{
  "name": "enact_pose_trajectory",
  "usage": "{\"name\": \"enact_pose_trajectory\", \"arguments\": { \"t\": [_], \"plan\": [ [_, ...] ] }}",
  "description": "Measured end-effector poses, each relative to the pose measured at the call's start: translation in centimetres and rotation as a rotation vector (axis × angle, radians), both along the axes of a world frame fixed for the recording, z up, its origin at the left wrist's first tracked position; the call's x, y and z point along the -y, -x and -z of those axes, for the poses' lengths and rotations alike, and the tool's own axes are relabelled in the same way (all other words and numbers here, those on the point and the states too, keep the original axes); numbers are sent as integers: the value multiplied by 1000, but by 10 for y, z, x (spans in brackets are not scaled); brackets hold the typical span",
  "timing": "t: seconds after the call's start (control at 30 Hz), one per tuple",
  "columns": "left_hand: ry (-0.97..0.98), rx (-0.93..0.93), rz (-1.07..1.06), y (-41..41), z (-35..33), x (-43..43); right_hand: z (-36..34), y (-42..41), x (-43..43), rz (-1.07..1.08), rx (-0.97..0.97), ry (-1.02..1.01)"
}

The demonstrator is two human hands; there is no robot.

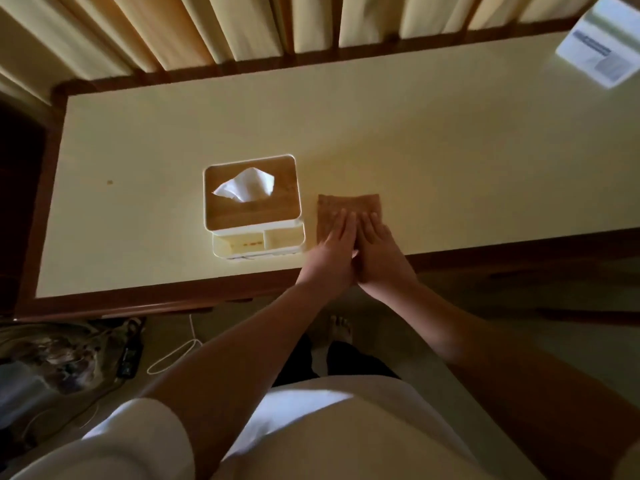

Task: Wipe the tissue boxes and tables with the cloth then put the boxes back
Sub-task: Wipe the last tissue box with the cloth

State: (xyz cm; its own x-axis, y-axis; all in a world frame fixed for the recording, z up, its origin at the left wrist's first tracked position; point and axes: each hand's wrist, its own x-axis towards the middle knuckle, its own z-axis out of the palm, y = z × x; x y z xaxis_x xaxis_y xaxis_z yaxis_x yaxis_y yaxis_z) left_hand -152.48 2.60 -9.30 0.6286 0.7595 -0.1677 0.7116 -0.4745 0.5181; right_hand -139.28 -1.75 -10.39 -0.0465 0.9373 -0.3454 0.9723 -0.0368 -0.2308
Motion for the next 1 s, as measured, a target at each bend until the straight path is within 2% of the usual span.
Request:
{"name": "enact_pose_trajectory", "arguments": {
  "t": [0.1,0.23,0.47,0.57,0.63,0.7,0.83,0.9,1.0],
  "plan": [
    [-17,-83,91,5,19,-2,7,12,2,86,-36,-49],
    [-10,-124,82,6,22,-3,15,12,4,146,-74,-150],
    [-101,14,-38,6,20,-3,16,-11,6,110,-171,-446],
    [-196,46,-75,5,15,-1,13,-15,7,103,-186,-494],
    [-185,61,-107,6,10,-1,5,-14,8,111,-204,-493],
    [-124,109,-154,7,2,0,-2,-12,13,136,-249,-514],
    [268,200,-268,11,-27,7,-20,-2,20,199,-435,-619],
    [422,281,-353,21,-42,13,-33,6,21,174,-505,-667],
    [537,389,-476,48,-57,23,-46,21,13,93,-541,-681]
  ]
}}
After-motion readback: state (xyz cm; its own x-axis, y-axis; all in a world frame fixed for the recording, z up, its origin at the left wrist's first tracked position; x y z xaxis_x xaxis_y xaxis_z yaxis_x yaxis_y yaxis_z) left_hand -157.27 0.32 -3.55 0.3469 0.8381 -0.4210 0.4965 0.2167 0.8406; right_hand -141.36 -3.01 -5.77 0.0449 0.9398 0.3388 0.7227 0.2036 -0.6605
